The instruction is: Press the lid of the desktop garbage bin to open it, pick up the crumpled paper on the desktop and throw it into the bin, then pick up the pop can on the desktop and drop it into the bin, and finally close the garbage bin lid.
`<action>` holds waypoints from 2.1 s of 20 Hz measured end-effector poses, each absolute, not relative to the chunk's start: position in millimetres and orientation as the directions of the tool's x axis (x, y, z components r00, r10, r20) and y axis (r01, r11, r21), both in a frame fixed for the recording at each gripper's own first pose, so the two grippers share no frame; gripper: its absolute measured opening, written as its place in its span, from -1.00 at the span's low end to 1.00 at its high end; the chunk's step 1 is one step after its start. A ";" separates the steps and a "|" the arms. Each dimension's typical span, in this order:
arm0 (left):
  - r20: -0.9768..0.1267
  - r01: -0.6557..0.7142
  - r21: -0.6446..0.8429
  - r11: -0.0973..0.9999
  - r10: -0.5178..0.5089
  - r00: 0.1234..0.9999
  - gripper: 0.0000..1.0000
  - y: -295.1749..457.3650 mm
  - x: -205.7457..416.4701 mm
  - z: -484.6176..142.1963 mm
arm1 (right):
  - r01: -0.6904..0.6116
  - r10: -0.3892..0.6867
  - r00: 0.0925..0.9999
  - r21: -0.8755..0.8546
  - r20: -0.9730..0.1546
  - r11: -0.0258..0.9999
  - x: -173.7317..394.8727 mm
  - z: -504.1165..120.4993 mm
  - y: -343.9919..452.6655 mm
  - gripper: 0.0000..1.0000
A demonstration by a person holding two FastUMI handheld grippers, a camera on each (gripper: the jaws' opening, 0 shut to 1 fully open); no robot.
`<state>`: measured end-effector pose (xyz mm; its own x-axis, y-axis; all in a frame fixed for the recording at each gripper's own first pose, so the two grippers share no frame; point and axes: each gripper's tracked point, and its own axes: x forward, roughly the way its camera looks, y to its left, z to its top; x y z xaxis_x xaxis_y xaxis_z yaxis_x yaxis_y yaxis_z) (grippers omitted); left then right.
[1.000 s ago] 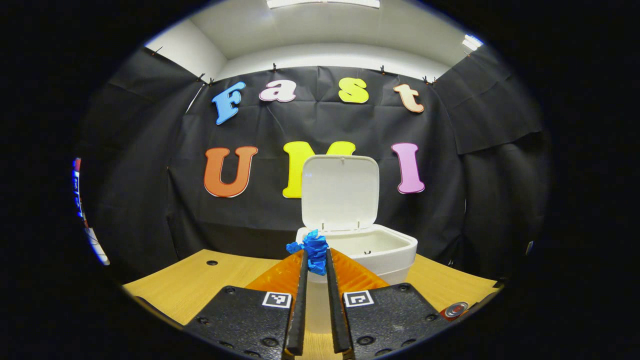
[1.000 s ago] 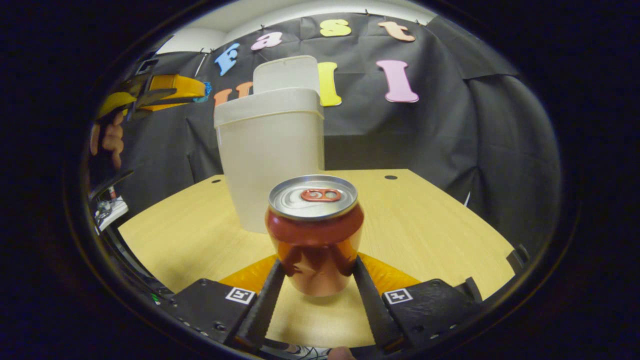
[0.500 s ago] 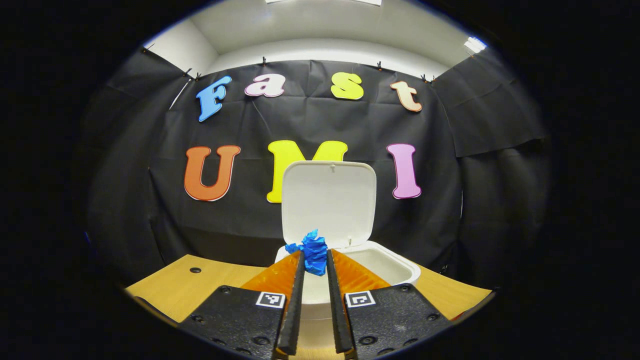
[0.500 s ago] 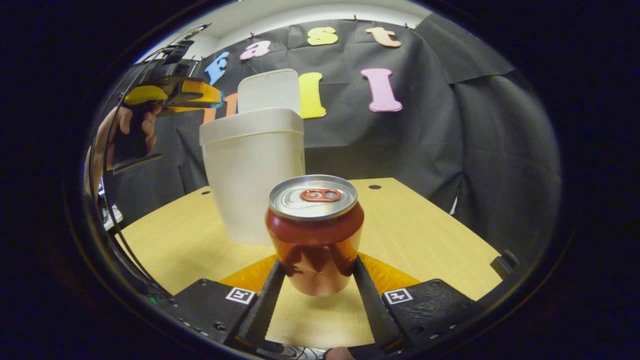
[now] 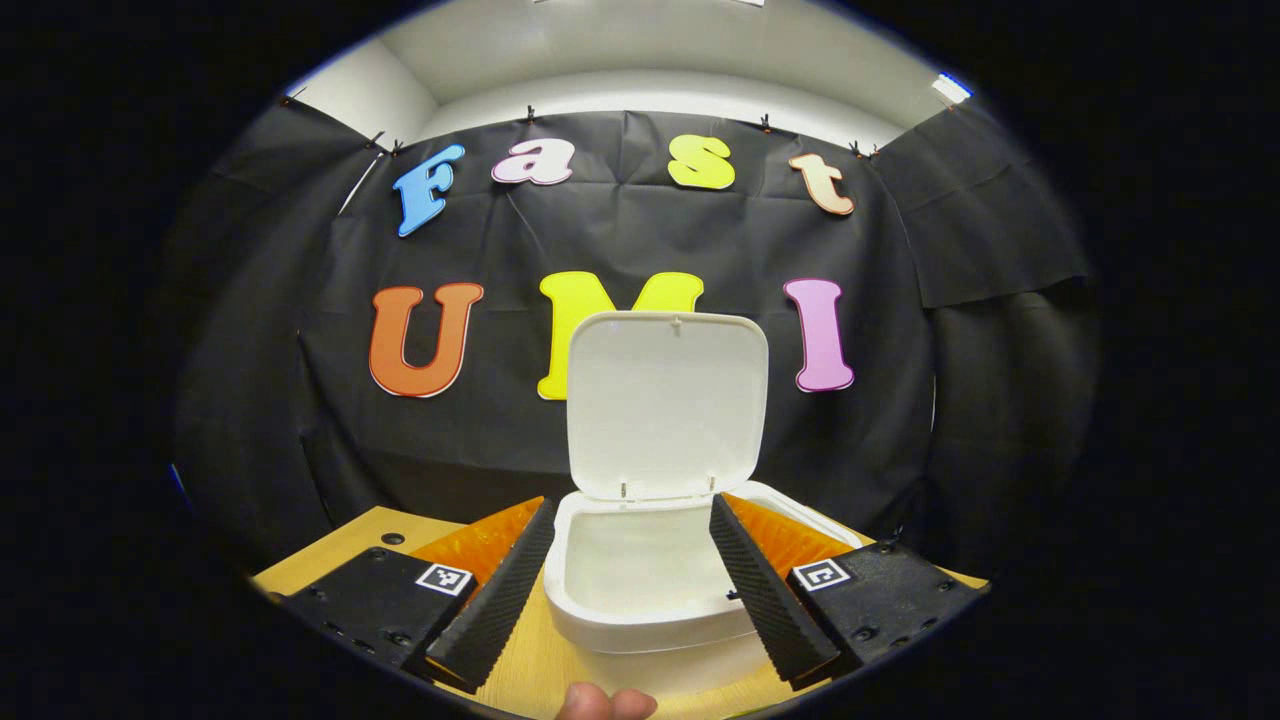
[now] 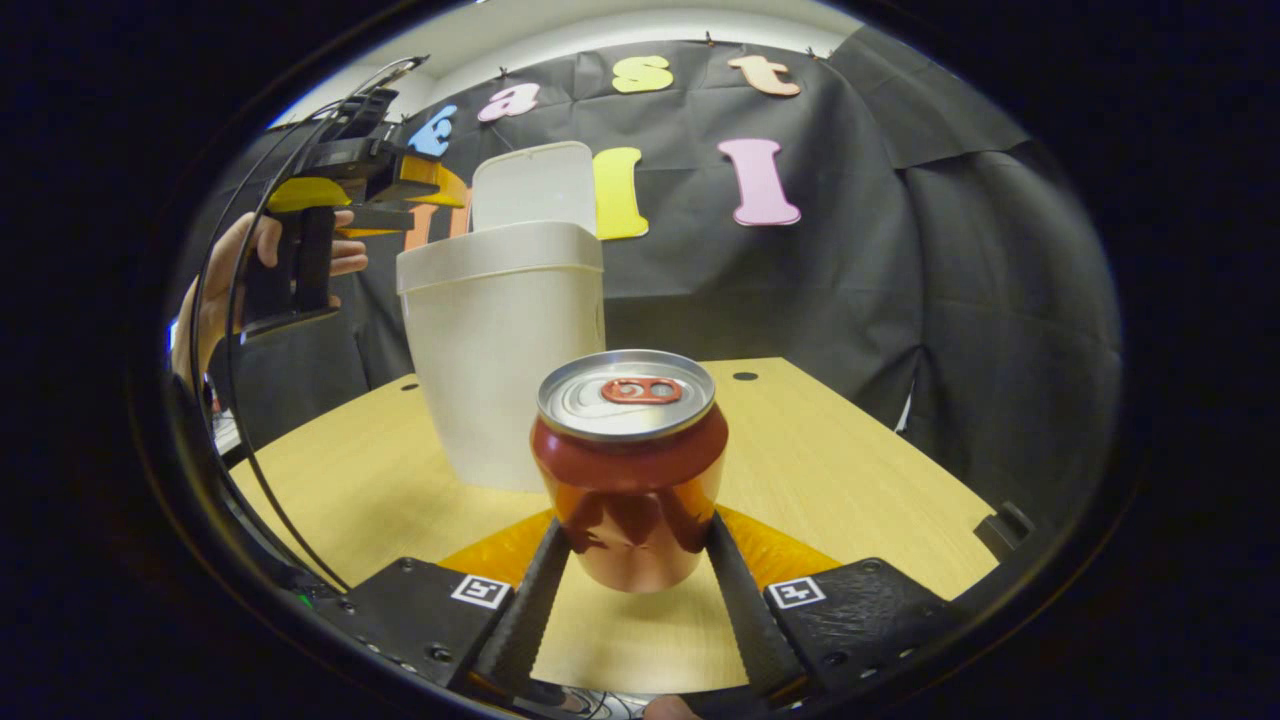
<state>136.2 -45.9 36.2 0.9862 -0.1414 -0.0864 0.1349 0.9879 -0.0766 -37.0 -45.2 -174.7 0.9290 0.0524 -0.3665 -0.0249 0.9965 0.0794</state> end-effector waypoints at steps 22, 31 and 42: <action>-0.045 0.010 -0.047 0.999 -0.013 0.999 0.99 66.3 27.6 -26.5 | -0.197 0.192 0.949 0.007 -0.250 0.980 4.0 -36.6 0.7 0.59; -0.054 0.051 -0.039 0.998 -0.053 0.997 0.99 63.0 -0.4 -35.1 | -0.257 0.245 0.955 -0.053 -0.164 0.965 64.0 58.2 51.5 0.59; -0.069 0.059 -0.051 0.997 -0.063 0.996 0.99 72.5 -12.8 -42.9 | -0.267 0.253 0.929 -0.016 -0.271 0.964 150.3 65.2 107.8 0.55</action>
<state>-12.8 72.5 -42.9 0.9956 -0.0629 -0.0689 0.0595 0.9969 -0.0512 150.3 107.8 65.2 0.9286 0.2531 -0.2713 -0.2672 0.9635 -0.0158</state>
